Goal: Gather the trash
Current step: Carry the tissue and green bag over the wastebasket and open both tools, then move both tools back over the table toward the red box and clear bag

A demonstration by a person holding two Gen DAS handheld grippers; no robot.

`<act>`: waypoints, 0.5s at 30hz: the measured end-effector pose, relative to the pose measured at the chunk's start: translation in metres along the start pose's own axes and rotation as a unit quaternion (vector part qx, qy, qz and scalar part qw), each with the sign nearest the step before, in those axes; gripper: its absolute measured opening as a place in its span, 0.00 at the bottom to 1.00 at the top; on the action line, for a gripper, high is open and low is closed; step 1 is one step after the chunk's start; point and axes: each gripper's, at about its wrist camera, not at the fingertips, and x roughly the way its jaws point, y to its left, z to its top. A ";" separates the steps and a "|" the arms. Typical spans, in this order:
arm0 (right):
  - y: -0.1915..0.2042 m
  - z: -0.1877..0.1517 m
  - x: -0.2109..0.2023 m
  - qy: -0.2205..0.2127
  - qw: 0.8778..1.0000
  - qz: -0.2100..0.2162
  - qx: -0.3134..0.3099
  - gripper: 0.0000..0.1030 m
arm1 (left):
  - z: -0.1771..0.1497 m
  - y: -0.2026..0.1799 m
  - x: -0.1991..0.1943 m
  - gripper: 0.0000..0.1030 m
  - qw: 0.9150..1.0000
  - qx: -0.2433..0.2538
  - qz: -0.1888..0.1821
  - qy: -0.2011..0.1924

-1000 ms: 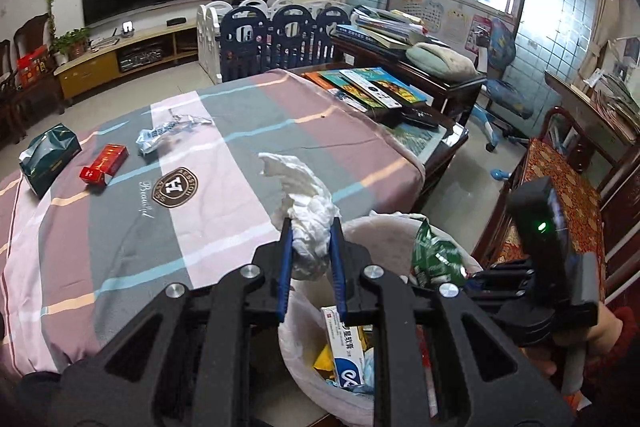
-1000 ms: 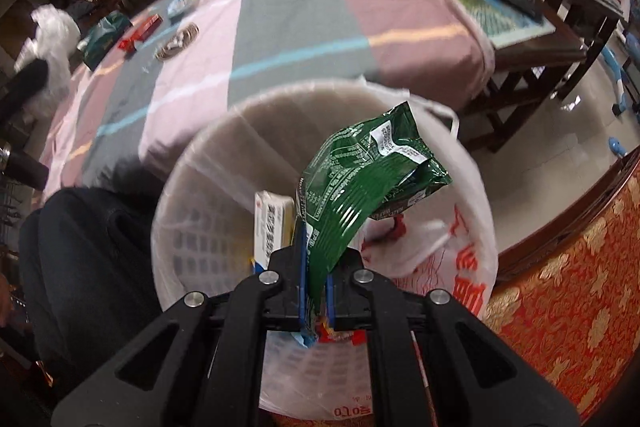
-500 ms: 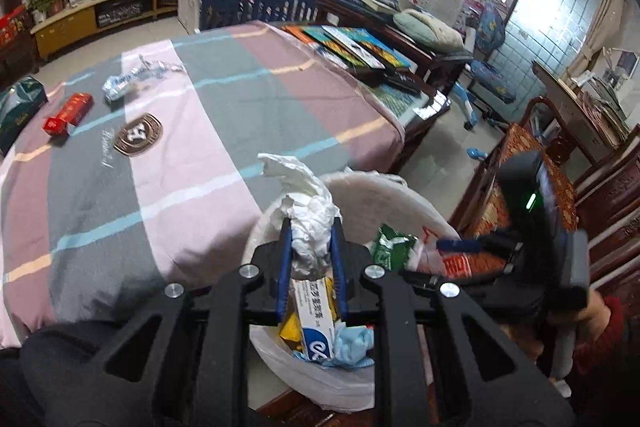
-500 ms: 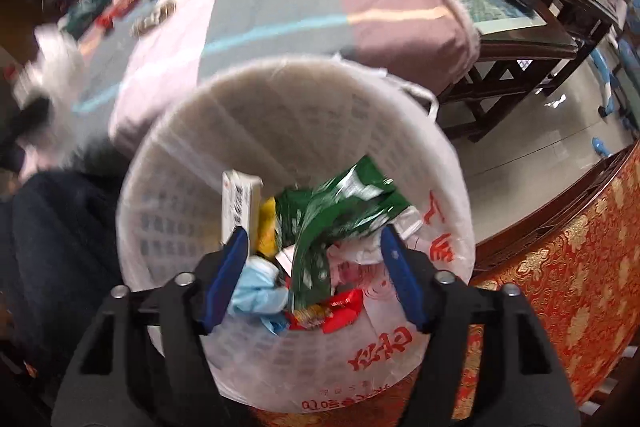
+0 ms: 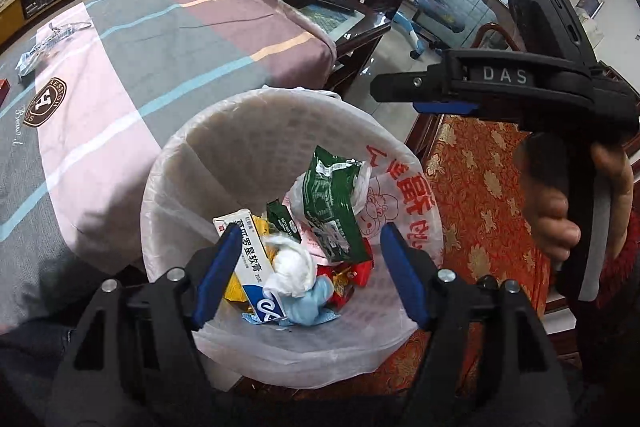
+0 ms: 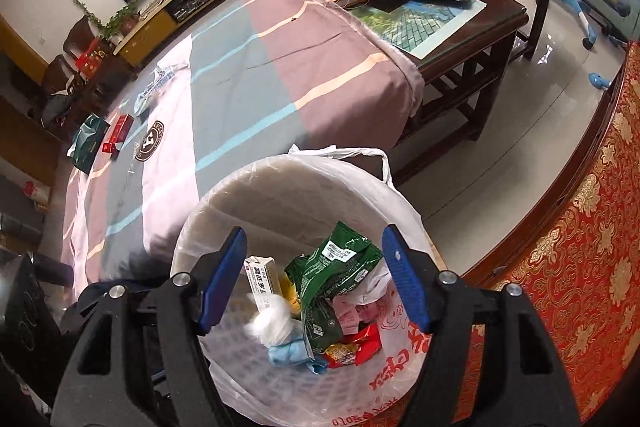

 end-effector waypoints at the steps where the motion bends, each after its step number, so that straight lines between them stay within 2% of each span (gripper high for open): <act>1: 0.001 0.000 0.000 0.001 1.000 0.001 0.000 0.67 | 0.002 0.004 -0.002 0.76 1.000 -0.009 0.004 -0.005; 5: 0.005 0.000 0.005 0.004 1.000 0.004 -0.001 0.67 | 0.007 0.033 -0.014 0.79 0.997 -0.067 0.020 -0.032; 8: 0.013 0.000 0.015 0.012 1.000 0.006 -0.003 0.67 | 0.006 0.057 -0.023 0.80 0.992 -0.099 0.066 -0.050; 11: 0.027 0.003 0.027 0.022 1.000 0.009 -0.012 0.67 | 0.007 0.095 -0.032 0.80 0.980 -0.136 0.130 -0.063; 15: 0.048 0.009 0.044 0.032 0.999 0.009 -0.029 0.67 | 0.010 0.163 -0.052 0.80 0.961 -0.197 0.179 -0.078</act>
